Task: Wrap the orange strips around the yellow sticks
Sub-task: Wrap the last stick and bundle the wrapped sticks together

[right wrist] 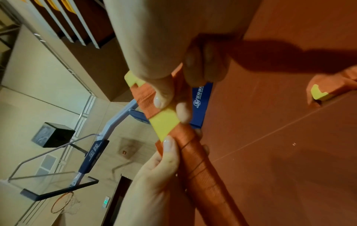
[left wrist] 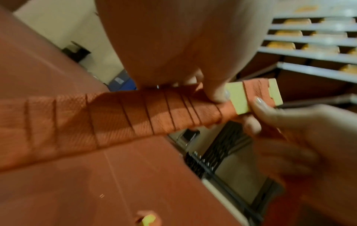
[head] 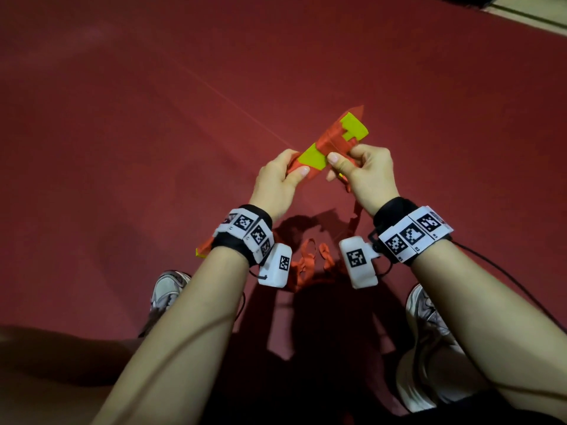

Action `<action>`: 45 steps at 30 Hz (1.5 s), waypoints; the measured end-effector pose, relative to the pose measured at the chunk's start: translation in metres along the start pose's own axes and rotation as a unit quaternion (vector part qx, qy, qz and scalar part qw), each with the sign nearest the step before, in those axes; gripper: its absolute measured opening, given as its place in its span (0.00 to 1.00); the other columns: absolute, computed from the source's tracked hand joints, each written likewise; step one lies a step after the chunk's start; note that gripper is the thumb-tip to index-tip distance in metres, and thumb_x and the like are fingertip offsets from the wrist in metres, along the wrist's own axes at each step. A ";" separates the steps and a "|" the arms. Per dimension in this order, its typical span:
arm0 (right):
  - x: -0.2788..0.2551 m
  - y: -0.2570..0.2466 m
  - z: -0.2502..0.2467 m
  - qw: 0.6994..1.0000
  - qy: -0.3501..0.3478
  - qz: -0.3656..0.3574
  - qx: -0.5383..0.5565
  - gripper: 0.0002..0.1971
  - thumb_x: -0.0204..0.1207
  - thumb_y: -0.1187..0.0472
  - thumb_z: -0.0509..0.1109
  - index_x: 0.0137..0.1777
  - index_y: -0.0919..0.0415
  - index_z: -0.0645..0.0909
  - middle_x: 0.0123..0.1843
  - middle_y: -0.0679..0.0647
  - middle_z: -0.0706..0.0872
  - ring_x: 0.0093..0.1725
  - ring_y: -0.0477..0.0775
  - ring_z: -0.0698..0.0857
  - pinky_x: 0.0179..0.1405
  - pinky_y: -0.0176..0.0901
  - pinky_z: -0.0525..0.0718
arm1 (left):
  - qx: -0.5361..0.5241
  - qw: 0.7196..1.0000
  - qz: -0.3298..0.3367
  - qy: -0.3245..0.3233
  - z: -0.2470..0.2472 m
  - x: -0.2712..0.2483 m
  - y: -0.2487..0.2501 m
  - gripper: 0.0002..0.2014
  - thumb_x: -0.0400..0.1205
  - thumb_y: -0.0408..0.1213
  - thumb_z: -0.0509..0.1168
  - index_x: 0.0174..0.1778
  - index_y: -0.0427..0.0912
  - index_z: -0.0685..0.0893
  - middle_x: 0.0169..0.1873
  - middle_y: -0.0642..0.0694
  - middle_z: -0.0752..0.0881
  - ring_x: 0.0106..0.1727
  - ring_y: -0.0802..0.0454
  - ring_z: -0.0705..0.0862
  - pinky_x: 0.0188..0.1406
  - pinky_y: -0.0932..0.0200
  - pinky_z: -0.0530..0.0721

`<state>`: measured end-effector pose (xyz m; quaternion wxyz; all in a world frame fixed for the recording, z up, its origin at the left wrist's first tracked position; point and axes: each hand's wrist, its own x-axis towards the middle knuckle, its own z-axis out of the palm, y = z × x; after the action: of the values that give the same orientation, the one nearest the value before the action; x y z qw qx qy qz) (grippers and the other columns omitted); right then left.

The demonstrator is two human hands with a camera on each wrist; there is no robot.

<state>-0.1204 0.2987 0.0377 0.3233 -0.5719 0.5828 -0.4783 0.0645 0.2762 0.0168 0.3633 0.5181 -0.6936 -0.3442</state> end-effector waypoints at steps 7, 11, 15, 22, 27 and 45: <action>0.006 -0.032 -0.014 0.980 -0.132 -0.013 0.148 0.11 0.85 0.64 0.69 0.63 0.68 0.83 0.35 0.63 0.91 0.17 0.47 0.62 0.18 0.37 0.56 | -0.321 0.931 -0.071 -0.157 -0.022 0.000 0.020 0.11 0.81 0.40 0.63 0.50 0.35 0.83 0.35 0.46 0.89 0.34 0.53 0.85 0.39 0.62 0.84; 0.008 -0.026 -0.018 0.966 -0.175 -0.001 0.189 0.17 0.80 0.56 0.75 0.68 0.55 0.84 0.35 0.74 0.87 0.20 0.68 0.71 0.21 0.51 0.56 | -0.400 0.883 -0.152 -0.192 -0.019 -0.007 0.023 0.11 0.81 0.38 0.62 0.50 0.34 0.84 0.34 0.40 0.88 0.34 0.46 0.87 0.41 0.56 0.87; 0.002 -0.017 -0.019 0.942 -0.204 0.084 0.254 0.26 0.75 0.53 0.74 0.71 0.63 0.79 0.24 0.64 0.82 0.18 0.52 0.70 0.18 0.37 0.58 | -0.445 0.855 -0.182 -0.195 -0.010 -0.013 0.030 0.13 0.89 0.32 0.53 0.49 0.33 0.82 0.32 0.40 0.86 0.33 0.47 0.85 0.37 0.56 0.86; -0.002 -0.018 -0.018 0.924 -0.168 0.125 0.320 0.05 0.77 0.60 0.73 0.47 0.61 0.82 0.19 0.55 0.77 0.13 0.41 0.61 0.17 0.35 0.50 | -0.456 0.849 -0.184 -0.192 -0.007 -0.011 0.021 0.13 0.85 0.39 0.56 0.43 0.36 0.83 0.33 0.41 0.83 0.33 0.46 0.80 0.38 0.53 0.78; 0.004 -0.028 -0.020 0.967 -0.158 0.063 0.188 0.06 0.76 0.57 0.76 0.42 0.57 0.83 0.20 0.56 0.81 0.19 0.51 0.68 0.22 0.46 0.55 | -0.457 0.843 -0.178 -0.221 -0.005 -0.011 0.021 0.17 0.87 0.42 0.51 0.44 0.35 0.80 0.29 0.44 0.80 0.30 0.49 0.75 0.35 0.55 0.75; 0.000 -0.019 0.003 1.000 0.012 0.018 0.021 0.23 0.78 0.54 0.78 0.37 0.77 0.81 0.22 0.60 0.84 0.18 0.42 0.78 0.23 0.33 0.72 | -0.283 0.952 -0.092 -0.071 0.023 -0.011 0.021 0.15 0.84 0.48 0.65 0.50 0.38 0.86 0.39 0.42 0.91 0.39 0.49 0.88 0.40 0.50 0.89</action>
<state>-0.1110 0.3005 0.0544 0.3363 -0.5488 0.5868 -0.4913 0.0366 0.2939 0.0216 0.4118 0.4292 -0.5413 -0.5943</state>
